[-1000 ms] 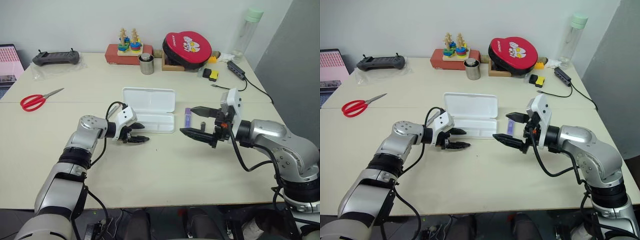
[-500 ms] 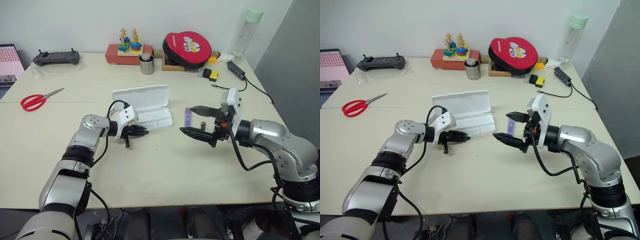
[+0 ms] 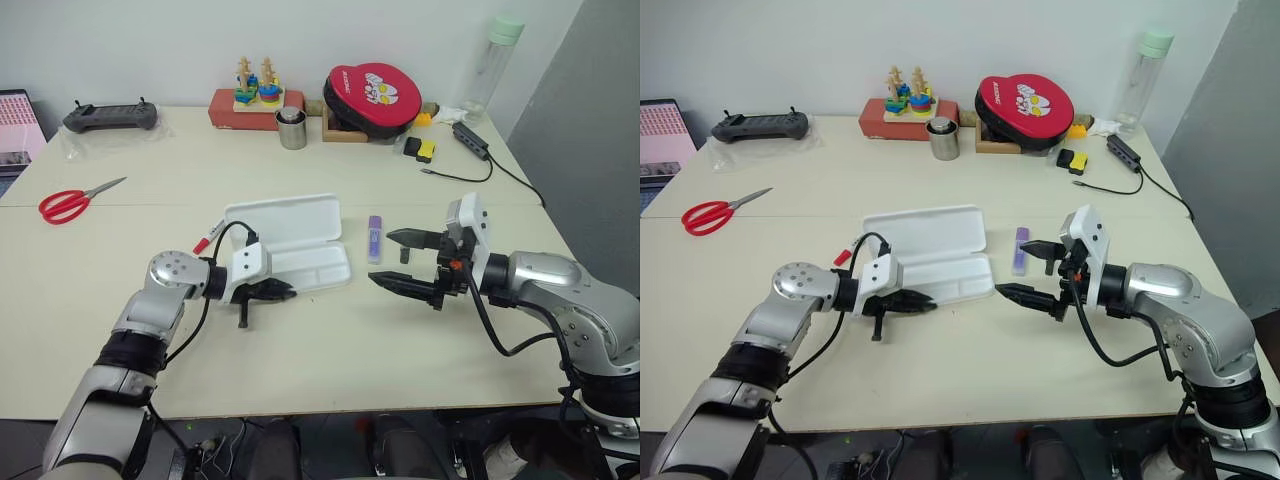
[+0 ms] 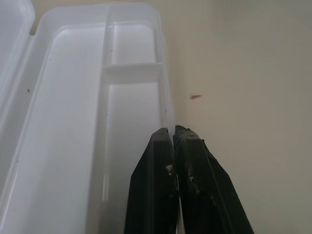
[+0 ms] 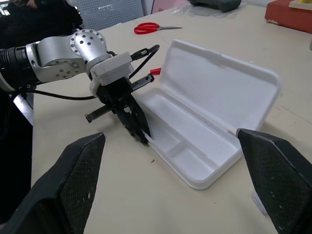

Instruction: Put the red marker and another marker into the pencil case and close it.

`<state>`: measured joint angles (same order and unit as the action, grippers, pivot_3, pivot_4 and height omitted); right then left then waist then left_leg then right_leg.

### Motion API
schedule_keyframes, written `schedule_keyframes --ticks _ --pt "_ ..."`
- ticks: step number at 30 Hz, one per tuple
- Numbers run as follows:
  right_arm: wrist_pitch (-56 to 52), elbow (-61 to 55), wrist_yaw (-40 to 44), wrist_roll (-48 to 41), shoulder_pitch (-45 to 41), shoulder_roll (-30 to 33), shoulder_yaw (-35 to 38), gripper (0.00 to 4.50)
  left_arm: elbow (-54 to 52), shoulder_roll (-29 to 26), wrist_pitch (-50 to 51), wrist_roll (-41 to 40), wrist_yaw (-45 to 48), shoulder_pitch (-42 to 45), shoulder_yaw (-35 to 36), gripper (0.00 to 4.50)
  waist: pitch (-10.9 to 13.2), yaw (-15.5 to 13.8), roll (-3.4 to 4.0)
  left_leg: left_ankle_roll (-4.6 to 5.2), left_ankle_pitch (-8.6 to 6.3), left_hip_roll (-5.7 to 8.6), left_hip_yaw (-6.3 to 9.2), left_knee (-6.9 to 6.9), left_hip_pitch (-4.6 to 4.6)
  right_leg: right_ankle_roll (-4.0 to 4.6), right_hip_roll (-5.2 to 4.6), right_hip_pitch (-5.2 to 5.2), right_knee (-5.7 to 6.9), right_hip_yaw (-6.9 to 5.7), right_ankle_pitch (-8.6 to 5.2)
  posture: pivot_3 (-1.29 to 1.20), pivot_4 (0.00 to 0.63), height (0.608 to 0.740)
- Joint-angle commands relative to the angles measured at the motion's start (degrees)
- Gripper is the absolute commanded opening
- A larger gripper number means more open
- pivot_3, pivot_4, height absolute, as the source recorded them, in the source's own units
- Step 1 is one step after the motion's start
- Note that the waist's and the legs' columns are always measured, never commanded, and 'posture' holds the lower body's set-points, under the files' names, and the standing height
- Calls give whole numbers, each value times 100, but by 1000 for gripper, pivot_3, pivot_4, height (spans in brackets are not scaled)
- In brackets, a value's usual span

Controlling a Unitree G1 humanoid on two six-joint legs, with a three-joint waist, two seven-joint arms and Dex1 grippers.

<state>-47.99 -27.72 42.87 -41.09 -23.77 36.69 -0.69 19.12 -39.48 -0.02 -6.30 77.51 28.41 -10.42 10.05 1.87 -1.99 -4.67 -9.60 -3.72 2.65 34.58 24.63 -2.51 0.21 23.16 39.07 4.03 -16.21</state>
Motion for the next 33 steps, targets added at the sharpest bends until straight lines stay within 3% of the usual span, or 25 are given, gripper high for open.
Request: schedule_keyframes --ticks 1,8,13,18,21,23,26,30,33 --pt "20 -230 49 -90 2 79 87 4500 -420 -222 -51 -99 446 -215 -142 3 0 0 0 0 0 0 0 3 0 -5 0 0 0 1 -1 0 150 740" --pt "94 -112 85 -4 -50 84 -39 4500 -143 -160 -343 18 358 -26 -90 3 0 -2 0 0 0 0 -2 20 1 -20 0 -3 0 3 2 0 150 740" --pt "104 -81 83 -4 -51 40 -41 4500 -309 -125 -284 -156 269 24 68 1082 0 -3 0 1 0 0 -1 20 2 -21 0 -3 0 3 3 0 150 740" --pt "111 -49 74 -58 -30 -3 24 4500 -1337 -225 804 -1005 193 -77 535 2003 0 -2 0 1 0 -1 0 21 8 -21 1 0 0 2 3 0 150 740" --pt "114 -69 61 -66 -18 -4 60 4500 -2156 -260 1957 -1830 -232 -177 1096 2697 0 0 0 1 0 -2 0 22 9 -22 1 1 -1 2 3 0 150 740" --pt "110 -97 -12 -157 -86 -80 161 4500 -2464 -242 2947 -2843 -764 -10 1888 3108 1 1 0 1 0 -2 1 21 7 -22 2 0 -1 2 2 0 150 740" --pt "82 -143 -145 -326 -278 -218 303 4500 -2225 -264 3675 -3585 -1718 423 2954 3729 3 9 -1 1 0 -8 8 25 7 -24 9 0 3 -2 3 0 150 740" --pt "189 109 -385 -122 -707 -451 211 4500 -1349 -461 3329 -2810 -2503 508 3115 4476 -3 39 9 2 1 -10 9 28 -1 -29 15 -5 2 2 9 0 150 740" --pt "238 219 -457 -39 -916 -610 108 4500 -744 -419 2956 -2351 -2819 506 2956 4491 -4 24 8 2 1 -8 8 27 -11 -28 13 -14 -1 2 9 0 150 740"
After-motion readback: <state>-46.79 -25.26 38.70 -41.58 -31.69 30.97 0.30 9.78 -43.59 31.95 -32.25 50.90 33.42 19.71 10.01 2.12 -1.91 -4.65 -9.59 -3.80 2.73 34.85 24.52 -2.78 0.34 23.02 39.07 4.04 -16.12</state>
